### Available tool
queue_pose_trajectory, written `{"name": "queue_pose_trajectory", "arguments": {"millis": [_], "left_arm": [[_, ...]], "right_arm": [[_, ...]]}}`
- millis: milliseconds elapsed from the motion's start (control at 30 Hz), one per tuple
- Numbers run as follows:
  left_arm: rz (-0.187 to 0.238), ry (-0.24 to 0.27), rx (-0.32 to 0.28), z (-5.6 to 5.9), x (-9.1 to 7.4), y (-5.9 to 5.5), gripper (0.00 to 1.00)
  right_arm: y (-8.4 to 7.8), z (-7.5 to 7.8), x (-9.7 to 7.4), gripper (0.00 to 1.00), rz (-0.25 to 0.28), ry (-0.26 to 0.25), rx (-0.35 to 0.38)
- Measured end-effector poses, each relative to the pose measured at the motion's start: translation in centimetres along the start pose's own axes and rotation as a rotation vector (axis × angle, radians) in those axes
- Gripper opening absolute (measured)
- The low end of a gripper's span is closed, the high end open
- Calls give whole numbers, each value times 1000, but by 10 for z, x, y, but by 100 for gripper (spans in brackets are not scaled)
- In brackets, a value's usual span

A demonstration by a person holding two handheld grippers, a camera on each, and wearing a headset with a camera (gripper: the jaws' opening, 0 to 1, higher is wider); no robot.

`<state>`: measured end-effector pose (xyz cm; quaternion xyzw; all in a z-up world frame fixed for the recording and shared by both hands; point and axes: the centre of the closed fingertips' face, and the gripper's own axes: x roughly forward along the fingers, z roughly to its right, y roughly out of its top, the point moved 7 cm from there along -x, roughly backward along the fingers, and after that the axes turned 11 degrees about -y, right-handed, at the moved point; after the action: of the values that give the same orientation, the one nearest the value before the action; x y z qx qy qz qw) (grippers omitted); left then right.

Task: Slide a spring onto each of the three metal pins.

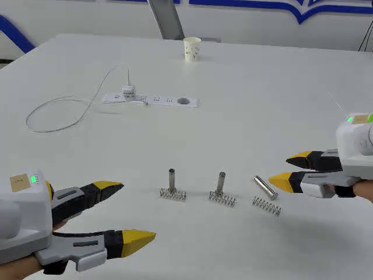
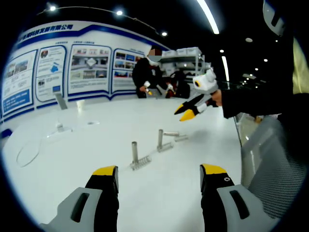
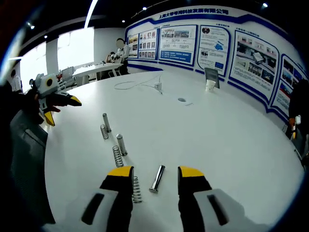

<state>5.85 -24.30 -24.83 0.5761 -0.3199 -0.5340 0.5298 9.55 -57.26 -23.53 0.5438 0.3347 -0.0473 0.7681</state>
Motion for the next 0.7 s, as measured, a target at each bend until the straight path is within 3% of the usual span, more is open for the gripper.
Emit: {"name": "queue_pose_trajectory", "arguments": {"millis": [467, 700], "left_arm": [[-5, 0, -1, 0, 0, -1, 70], [-10, -1, -4, 0, 0, -2, 69]], "right_arm": [[-7, 3, 25, 31, -113, -12, 6], [-5, 2, 36, 28, -142, -17, -24]]}}
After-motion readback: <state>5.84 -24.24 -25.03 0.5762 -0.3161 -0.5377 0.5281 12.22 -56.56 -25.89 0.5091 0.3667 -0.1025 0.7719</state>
